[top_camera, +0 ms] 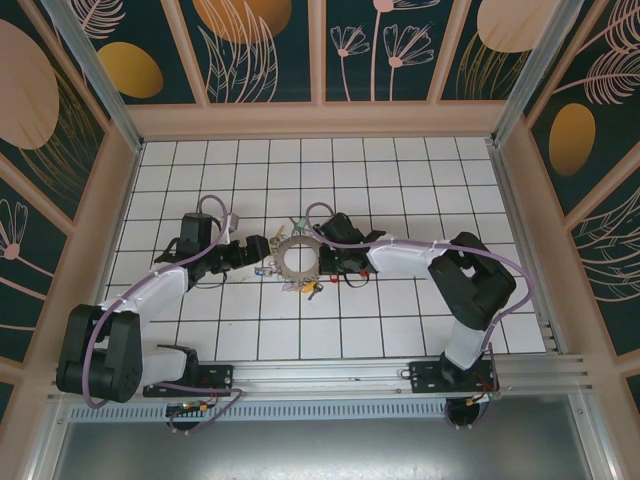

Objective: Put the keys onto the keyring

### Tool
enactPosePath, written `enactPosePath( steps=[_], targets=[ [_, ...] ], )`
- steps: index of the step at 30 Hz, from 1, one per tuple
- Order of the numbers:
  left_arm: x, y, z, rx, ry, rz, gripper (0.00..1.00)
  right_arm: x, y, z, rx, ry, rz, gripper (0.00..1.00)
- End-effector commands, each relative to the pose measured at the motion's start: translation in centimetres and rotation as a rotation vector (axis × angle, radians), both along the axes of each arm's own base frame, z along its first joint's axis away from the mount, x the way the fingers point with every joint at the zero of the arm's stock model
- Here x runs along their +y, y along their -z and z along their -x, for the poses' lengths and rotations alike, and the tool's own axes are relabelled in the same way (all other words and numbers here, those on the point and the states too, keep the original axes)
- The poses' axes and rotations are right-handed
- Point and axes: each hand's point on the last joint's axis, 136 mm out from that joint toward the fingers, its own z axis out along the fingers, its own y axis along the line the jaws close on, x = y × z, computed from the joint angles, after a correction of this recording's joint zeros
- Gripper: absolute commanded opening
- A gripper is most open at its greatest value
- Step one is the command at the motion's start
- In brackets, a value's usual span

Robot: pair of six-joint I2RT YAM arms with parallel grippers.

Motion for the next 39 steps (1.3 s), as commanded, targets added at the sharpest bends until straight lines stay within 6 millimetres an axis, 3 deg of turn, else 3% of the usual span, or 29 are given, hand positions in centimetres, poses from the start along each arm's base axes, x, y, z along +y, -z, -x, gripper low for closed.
enactPosePath(
  steps=[1,6,12,16,20,23,27,34,39],
  targets=[
    [-0.4,-1.8,-0.6,-0.067,0.014,0.03,0.99,0.1,-0.3,-0.1,-0.044,-0.039,0.028,0.0],
    [-0.8,-5.7,-1.7,-0.227,0.037,0.052,0.98,2.3,-4.8,-0.9,-0.197,-0.226,-0.025,0.0],
    [-1.7,-11.1,-2.3,-0.481,0.123,0.079,0.96,3.9,-10.1,-0.5,-0.409,-0.475,-0.071,0.0],
    [-3.3,-14.3,-0.3,-0.688,0.322,0.079,0.98,4.7,-14.7,0.5,-0.589,-0.611,-0.16,0.0],
    [-3.5,-15.8,1.0,-0.84,0.418,0.019,0.96,4.7,-18.2,1.3,-0.71,-0.691,-0.221,0.0],
    [-4.0,-17.6,2.9,-1.011,0.494,0.021,0.89,4.7,-20.4,2.1,-0.765,-0.759,-0.282,0.0],
    [-5.0,-17.6,6.2,-1.203,0.709,-0.014,0.63,4.7,-22.9,2.8,-0.8,-0.81,-0.364,0.0],
    [-6.7,-17.3,8.1,-1.248,0.86,-0.045,0.47,4.2,-25.8,7.2,-1.064,-1.057,-0.406,0.0],
    [-7.8,-17.5,9.1,-1.316,0.912,-0.061,0.32,3.9,-26.5,7.9,-1.11,-1.103,-0.391,0.0]
  ],
)
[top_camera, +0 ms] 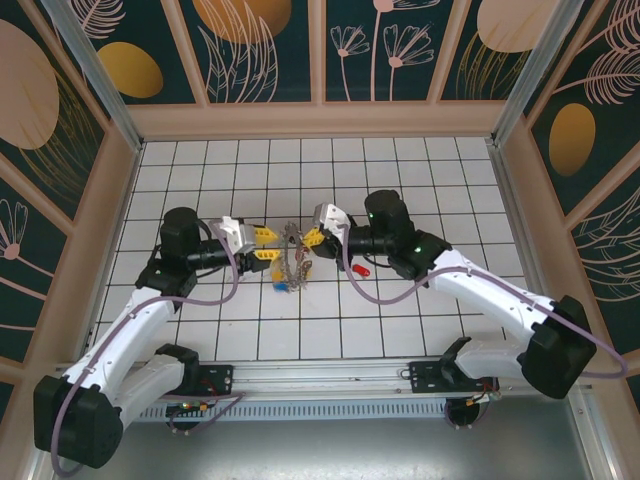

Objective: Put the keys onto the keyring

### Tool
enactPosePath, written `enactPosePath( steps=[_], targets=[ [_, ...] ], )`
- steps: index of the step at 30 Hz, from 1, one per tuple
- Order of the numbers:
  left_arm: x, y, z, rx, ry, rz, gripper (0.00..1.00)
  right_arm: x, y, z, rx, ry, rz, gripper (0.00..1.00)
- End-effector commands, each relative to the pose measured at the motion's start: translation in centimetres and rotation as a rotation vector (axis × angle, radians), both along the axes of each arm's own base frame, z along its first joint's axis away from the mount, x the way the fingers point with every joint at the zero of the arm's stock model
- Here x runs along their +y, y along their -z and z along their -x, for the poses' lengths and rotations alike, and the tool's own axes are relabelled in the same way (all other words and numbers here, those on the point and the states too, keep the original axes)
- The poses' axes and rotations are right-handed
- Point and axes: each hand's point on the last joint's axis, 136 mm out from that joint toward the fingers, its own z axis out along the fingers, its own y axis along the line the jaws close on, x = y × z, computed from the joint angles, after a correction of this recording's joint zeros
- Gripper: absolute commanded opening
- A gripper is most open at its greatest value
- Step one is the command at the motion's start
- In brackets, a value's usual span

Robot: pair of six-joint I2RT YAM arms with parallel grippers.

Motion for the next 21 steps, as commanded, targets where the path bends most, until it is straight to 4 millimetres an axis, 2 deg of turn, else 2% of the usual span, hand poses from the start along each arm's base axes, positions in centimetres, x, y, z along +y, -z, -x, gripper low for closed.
enactPosePath(
  steps=[1,5,10,15,21],
  targets=[
    [-0.6,-1.2,1.0,-0.112,0.057,-0.005,0.3,0.5,-2.7,1.4,-0.136,-0.105,-0.061,0.0],
    [-1.3,-1.5,1.3,-0.129,0.077,-0.003,0.22,1.1,-2.7,1.7,-0.141,-0.125,-0.063,0.0],
    [-1.3,-1.4,1.2,-0.155,0.062,-0.014,0.27,1.8,-2.7,2.0,-0.169,-0.15,-0.06,0.0],
    [-1.1,-0.9,1.0,-0.169,0.039,-0.03,0.32,2.3,-1.9,2.2,-0.179,-0.165,-0.019,0.0],
    [-1.2,0.3,1.3,-0.138,0.06,-0.039,0.28,2.7,-1.5,2.0,-0.184,-0.16,-0.013,0.0]
  ],
)
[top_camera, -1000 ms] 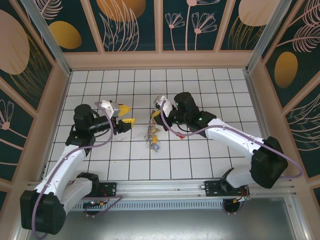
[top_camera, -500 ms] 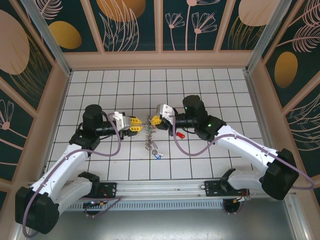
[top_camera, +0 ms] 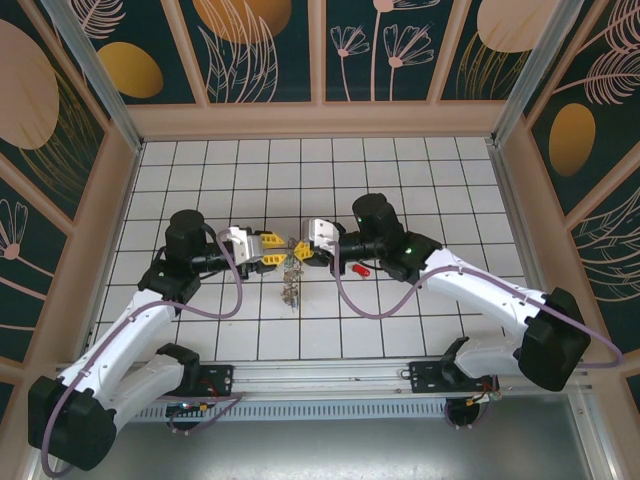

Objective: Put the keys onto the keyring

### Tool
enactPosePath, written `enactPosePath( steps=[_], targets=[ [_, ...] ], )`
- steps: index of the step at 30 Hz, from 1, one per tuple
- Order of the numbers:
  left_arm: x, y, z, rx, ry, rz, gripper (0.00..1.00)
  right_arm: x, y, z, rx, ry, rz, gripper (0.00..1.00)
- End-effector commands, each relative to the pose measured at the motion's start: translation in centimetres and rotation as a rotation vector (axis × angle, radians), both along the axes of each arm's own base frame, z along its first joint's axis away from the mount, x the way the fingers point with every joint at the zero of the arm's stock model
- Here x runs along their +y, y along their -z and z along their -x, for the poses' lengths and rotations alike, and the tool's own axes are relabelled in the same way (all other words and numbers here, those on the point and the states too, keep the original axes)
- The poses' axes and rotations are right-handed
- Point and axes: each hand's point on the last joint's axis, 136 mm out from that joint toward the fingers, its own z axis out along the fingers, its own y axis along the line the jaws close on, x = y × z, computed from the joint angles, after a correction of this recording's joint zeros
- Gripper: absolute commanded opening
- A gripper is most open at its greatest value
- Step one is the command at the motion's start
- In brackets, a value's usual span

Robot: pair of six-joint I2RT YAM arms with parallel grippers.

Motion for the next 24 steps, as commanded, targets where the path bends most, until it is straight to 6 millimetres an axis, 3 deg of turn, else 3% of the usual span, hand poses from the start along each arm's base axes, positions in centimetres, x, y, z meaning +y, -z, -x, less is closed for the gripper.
enactPosePath(
  steps=[1,7,11,18,24],
  targets=[
    [-0.1,0.9,0.4,-0.006,0.02,-0.015,0.28,0.9,-2.9,-0.1,-0.086,-0.026,-0.066,0.0],
    [0.0,3.5,0.3,0.031,0.017,-0.057,0.3,0.9,-2.3,-0.3,-0.084,-0.021,-0.047,0.0],
    [0.2,4.8,0.0,0.036,-0.007,-0.082,0.38,0.8,-1.4,-0.4,-0.078,-0.023,-0.017,0.0],
    [1.2,4.7,-1.0,-0.059,-0.102,-0.135,0.48,0.4,-1.1,0.2,-0.072,-0.041,0.01,0.0],
    [0.8,5.0,-0.7,-0.042,-0.061,-0.126,0.5,0.3,-1.4,0.6,-0.071,-0.059,0.006,0.0]
  ],
)
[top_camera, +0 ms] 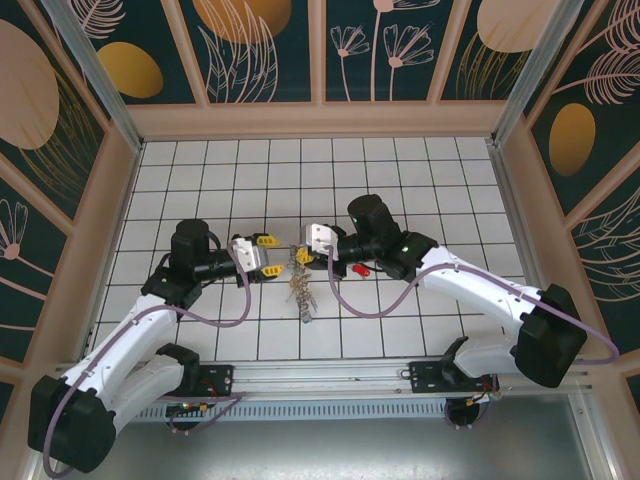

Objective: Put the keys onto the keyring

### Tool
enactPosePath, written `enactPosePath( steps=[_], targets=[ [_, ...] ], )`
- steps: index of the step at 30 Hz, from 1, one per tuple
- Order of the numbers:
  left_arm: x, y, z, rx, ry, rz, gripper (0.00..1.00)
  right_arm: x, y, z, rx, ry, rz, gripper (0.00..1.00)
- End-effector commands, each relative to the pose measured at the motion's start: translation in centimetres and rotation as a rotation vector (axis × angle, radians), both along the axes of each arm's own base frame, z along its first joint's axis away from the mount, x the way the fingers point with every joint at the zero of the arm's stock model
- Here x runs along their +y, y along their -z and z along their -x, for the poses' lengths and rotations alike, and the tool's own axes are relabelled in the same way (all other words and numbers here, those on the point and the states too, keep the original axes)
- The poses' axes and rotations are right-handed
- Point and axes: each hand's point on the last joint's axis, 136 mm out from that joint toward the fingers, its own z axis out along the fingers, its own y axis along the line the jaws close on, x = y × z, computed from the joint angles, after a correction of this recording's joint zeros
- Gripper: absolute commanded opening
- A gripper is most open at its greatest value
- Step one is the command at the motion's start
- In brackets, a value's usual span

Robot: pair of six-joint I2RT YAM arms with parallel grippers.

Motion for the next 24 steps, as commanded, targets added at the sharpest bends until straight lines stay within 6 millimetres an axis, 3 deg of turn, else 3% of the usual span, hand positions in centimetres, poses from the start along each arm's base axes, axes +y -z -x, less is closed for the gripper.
enactPosePath(
  steps=[1,24],
  targets=[
    [-0.3,0.9,0.5,0.012,0.042,-0.009,0.5,0.6,-3.5,0.7,-0.068,-0.054,-0.077,0.0],
    [-1.8,0.3,0.9,-0.019,0.158,0.012,0.39,1.5,-3.8,1.7,-0.056,-0.085,-0.094,0.0]
  ],
)
